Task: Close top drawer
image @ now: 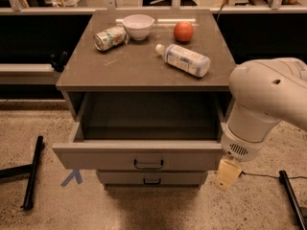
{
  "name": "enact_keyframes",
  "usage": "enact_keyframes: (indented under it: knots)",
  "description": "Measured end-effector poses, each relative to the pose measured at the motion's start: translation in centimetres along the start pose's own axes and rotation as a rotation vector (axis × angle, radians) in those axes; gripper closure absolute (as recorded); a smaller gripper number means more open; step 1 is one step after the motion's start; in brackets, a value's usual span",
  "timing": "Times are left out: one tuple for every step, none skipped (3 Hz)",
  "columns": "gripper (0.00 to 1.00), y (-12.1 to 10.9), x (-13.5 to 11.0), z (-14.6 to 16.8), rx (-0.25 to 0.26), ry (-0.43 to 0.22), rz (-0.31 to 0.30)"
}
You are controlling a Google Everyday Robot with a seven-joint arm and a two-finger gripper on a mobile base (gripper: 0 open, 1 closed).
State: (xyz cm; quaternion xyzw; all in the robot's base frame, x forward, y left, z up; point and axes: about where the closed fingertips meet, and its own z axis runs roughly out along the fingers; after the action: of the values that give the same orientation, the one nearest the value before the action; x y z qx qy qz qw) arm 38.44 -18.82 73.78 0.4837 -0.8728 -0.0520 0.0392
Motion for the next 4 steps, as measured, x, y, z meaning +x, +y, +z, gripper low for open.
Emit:
enact_keyframes:
  knots:
    - [0.62,-1.2,0.7,2.9,0.009,0.036,0.034]
    - [0.85,-3.2,0.7,6.9,0.021,0.049,0.084]
    - [1.00,-3.2,0.7,6.8,0.024,0.044,0.085]
    - [1.00,-3.2,0.7,6.8,0.024,0.044,0.085]
